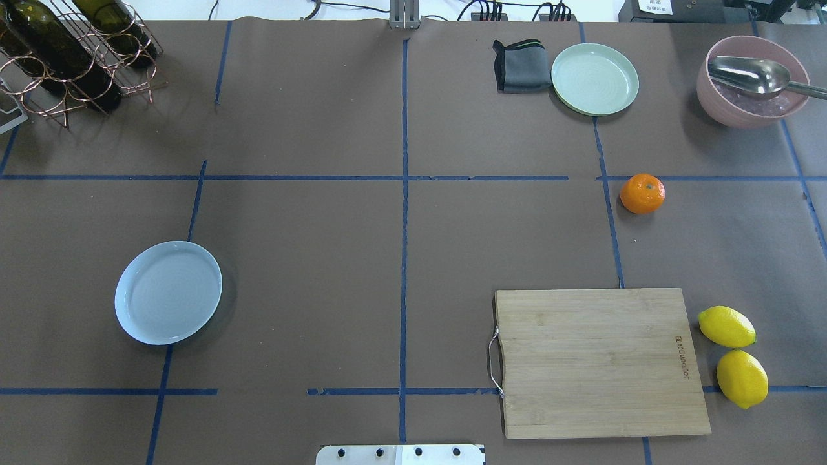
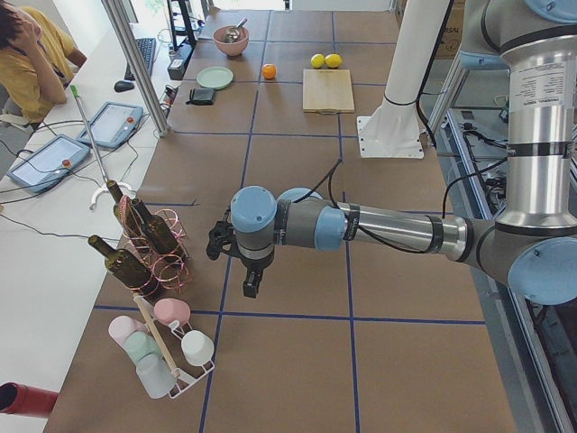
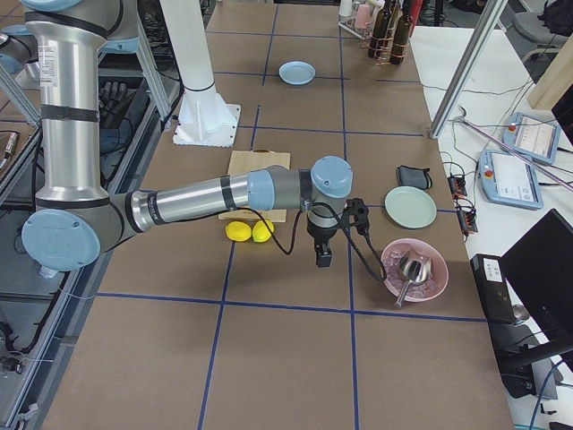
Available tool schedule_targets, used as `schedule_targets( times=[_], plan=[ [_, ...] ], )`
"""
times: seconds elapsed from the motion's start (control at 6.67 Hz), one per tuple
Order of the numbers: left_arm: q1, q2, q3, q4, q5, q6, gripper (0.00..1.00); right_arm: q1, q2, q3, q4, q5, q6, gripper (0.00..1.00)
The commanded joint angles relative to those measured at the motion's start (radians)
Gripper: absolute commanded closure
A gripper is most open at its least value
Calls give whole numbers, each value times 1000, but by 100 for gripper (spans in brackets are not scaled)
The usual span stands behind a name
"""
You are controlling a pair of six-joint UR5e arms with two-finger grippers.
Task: Pick orange to plate
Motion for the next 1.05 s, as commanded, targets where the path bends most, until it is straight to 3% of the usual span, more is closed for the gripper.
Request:
schedule_targets(
  times=[0.0,0.45,0.6,0.9],
  plan=[
    [3,-74,9,-49,-10,-11,0,-1,2,3,0,0,0,0],
    [12,-152,88,-172,-48,-5,0,-1,2,6,1,0,0,0],
    [78,-145,78,-268,-39,-11,0,-1,0,12,1,0,0,0],
    [289,-125,84,-416,-32,-321,0,-1,0,12,0,2,0,0]
  ],
)
